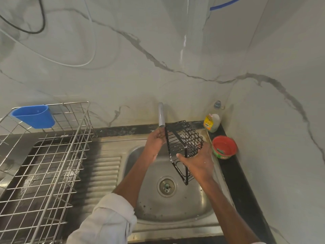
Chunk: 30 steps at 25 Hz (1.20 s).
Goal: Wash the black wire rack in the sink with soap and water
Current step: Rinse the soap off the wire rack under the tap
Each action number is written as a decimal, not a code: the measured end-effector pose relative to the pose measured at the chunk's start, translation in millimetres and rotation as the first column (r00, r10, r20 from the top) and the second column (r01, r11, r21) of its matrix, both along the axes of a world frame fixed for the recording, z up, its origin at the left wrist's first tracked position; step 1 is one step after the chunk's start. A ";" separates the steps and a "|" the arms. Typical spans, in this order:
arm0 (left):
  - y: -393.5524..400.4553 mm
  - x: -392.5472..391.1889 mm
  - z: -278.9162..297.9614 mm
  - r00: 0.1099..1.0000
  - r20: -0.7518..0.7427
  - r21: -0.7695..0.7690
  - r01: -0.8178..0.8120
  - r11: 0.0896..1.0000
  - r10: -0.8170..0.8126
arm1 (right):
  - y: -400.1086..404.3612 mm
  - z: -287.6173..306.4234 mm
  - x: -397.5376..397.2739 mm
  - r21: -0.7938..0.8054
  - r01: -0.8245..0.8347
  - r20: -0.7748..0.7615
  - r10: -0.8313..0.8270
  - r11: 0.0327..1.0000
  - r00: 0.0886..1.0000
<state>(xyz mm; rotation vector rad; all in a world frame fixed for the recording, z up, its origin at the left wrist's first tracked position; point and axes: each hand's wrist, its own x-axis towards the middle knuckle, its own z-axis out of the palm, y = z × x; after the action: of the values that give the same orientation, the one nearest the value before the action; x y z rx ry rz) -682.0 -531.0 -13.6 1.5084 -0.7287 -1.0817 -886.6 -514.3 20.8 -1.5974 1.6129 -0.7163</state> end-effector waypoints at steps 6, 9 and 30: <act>12.5 2.5 -2.8 0.999 -0.021 0.022 -0.030 0.999 0.031 | -0.1 4.6 7.1 0.037 0.010 -0.028 -0.009 0.999 1.000; 25.8 -3.6 -8.2 0.999 -0.047 0.037 -0.024 0.999 0.026 | 0.3 10.8 13.2 -0.008 0.019 -0.050 -0.019 1.000 0.999; -77.9 11.5 -56.1 0.816 -0.298 0.456 -0.334 0.825 0.495 | -18.6 3.0 8.7 -0.031 -0.051 -0.012 0.051 0.998 0.999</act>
<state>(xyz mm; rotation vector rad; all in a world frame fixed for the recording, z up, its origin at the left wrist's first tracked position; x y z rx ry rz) -670.5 -608.8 -69.7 1.5949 0.1321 -1.1736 -877.9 -532.9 23.8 -1.6615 1.5702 -0.7097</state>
